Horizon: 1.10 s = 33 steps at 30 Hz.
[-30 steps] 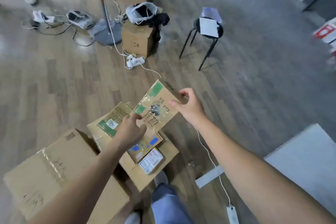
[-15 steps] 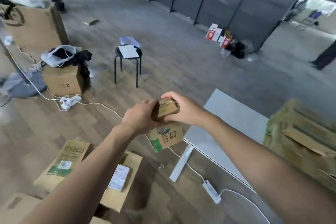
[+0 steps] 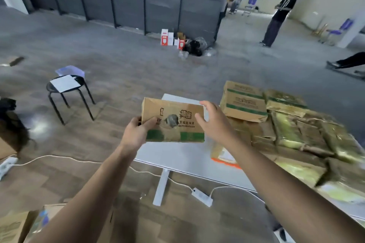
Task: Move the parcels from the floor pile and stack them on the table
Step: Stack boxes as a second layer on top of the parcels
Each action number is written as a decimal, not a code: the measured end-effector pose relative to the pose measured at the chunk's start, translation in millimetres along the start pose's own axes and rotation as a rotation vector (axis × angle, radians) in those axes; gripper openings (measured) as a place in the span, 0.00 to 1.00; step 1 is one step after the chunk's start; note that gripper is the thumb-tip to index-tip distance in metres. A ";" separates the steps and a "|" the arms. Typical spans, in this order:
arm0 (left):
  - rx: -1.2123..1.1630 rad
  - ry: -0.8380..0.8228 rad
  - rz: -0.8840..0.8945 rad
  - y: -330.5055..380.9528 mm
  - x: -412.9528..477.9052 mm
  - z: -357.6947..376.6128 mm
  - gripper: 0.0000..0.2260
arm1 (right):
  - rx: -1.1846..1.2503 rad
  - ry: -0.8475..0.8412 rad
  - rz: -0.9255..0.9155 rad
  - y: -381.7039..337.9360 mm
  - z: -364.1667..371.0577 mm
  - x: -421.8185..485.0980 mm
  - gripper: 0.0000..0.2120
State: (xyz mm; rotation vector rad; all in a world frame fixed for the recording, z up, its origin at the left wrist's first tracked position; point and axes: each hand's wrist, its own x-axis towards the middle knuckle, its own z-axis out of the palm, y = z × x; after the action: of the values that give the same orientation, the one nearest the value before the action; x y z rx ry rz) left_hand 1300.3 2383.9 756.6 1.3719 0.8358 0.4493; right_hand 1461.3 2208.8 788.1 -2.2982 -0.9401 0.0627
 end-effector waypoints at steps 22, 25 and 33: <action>0.374 -0.339 0.017 10.2 -41.7 424.7 0.16 | 0.228 0.092 0.700 332.6 -255.0 -66.2 0.24; 0.452 -0.344 0.095 14.2 -24.5 444.5 0.19 | 0.212 0.124 0.740 353.1 -266.1 -60.9 0.21; 0.744 -0.420 0.449 24.4 53.2 480.4 0.17 | 0.076 0.071 0.797 393.5 -259.8 -1.3 0.25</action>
State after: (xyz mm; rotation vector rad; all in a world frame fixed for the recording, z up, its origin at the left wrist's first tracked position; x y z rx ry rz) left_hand 1695.5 2104.5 758.1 2.2679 0.3352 0.1660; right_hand 1772.1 1855.1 763.9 -2.4385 0.0581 0.3407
